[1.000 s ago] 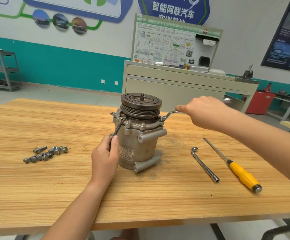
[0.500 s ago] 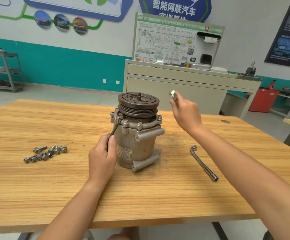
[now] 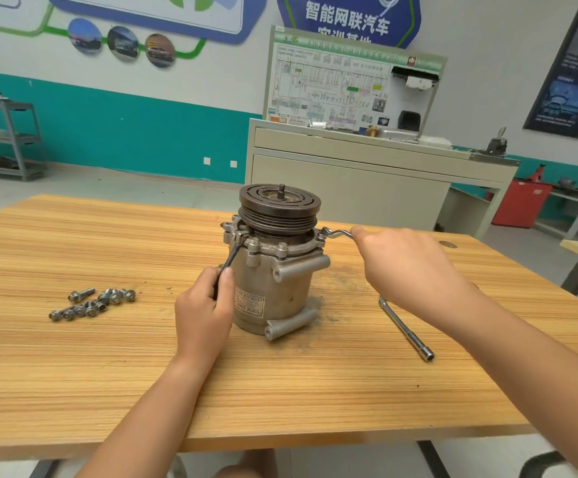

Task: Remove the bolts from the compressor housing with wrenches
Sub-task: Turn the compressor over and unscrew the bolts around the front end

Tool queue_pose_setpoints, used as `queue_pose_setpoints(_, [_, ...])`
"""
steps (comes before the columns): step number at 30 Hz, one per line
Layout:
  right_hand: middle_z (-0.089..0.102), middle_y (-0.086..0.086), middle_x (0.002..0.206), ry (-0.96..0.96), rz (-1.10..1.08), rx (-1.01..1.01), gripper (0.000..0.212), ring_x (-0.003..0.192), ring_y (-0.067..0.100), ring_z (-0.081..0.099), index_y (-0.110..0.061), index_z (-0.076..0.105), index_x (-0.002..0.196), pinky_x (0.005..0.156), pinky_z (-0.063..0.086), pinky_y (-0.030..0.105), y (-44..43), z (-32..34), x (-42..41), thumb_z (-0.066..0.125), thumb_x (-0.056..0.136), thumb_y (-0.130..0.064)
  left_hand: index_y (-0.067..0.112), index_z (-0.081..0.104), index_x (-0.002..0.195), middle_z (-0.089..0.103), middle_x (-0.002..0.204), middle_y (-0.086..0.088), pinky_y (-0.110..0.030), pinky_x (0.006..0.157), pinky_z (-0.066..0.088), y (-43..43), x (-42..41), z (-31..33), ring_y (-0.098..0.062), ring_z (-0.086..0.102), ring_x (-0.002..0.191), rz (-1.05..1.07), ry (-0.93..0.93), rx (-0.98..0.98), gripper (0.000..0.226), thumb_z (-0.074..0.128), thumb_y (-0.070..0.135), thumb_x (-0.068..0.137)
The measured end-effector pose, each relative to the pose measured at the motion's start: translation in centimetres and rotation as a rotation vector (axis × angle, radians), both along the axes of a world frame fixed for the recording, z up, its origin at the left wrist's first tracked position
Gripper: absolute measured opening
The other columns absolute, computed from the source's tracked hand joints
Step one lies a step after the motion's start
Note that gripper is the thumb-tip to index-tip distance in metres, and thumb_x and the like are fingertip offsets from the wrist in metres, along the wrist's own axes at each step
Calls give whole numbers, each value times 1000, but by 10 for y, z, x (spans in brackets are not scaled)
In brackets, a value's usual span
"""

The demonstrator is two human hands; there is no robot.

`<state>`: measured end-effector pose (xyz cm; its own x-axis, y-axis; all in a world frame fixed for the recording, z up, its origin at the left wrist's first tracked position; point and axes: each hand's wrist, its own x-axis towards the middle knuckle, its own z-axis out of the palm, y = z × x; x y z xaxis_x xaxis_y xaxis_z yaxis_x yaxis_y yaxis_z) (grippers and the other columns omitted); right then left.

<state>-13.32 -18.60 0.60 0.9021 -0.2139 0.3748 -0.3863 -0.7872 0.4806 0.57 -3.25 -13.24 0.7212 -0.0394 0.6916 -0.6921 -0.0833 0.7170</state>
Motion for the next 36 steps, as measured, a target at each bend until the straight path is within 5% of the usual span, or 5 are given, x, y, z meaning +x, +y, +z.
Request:
queue_pose_setpoints(8, [49, 18, 128, 257, -29, -165, 53, 93, 31, 61, 6, 27, 139, 41, 29, 28, 37, 4, 15, 37, 87, 9, 23, 44, 61, 36, 47, 9, -21, 45, 26, 0, -1, 1, -5, 42, 48, 3, 20, 3, 37, 52, 9, 95])
queue_pose_setpoints(13, [35, -2, 57, 212, -20, -148, 59, 45, 14, 31, -5, 21, 142, 39, 18, 26, 5, 9, 5, 37, 85, 2, 19, 44, 62, 36, 47, 8, -23, 46, 25, 0, 0, 1, -8, 40, 50, -2, 17, 10, 36, 51, 9, 95])
queue_pose_setpoints(23, [64, 17, 72, -298, 325, 79, 24, 64, 32, 62, 5, 61, 86, 48, 44, 33, -63, -17, 63, 47, 72, 19, 20, 42, 59, 34, 47, 8, -22, 44, 23, 0, -2, 3, -7, 34, 45, -42, 32, -28, 33, 47, 25, 91])
queue_pose_setpoints(29, [70, 16, 91, -545, 521, 329, 27, 83, 31, 67, 3, 68, 95, 93, 42, 45, -56, -44, 105, 52, 75, 14, 11, 46, 60, 35, 46, 8, -21, 44, 23, 0, -2, 2, -9, 37, 46, -46, 50, -32, 34, 44, 29, 89])
queue_pose_setpoints(36, [57, 8, 68, -750, 400, 702, 34, 62, 30, 56, -9, 44, 130, 53, 45, 40, -54, -18, 53, 37, 99, -17, 25, 35, 57, 29, 46, 11, -19, 43, 22, 0, -4, 4, -4, 33, 43, -49, 57, -36, 35, 45, 26, 90])
